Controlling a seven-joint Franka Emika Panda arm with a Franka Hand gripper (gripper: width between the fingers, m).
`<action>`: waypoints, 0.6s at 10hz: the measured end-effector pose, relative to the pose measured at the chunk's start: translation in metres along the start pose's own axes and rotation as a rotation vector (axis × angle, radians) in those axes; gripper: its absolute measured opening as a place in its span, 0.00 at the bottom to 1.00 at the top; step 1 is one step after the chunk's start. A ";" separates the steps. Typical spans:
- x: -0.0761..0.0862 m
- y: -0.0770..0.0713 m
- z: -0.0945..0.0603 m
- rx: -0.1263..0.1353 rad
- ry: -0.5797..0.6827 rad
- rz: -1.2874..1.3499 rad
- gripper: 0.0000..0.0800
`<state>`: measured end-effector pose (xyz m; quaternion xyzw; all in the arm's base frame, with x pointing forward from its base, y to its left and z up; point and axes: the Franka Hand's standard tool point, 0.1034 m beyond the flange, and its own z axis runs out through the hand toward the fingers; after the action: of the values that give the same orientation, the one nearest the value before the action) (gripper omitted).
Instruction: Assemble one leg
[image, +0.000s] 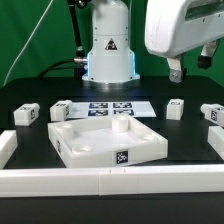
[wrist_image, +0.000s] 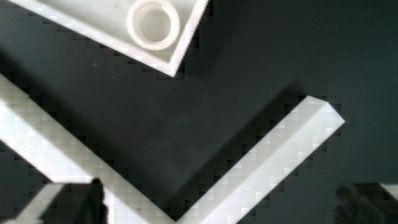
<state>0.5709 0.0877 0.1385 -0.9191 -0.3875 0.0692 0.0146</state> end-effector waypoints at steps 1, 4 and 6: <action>-0.001 0.000 0.000 0.011 -0.016 0.014 0.81; -0.001 -0.001 0.001 0.018 -0.026 0.024 0.81; -0.002 -0.001 0.001 0.019 -0.027 0.024 0.81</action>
Offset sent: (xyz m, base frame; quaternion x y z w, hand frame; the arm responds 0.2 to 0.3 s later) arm 0.0000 0.0000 0.0000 0.0000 0.0000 0.0000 1.0000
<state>0.5692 0.0871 0.1377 -0.9225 -0.3761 0.0854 0.0173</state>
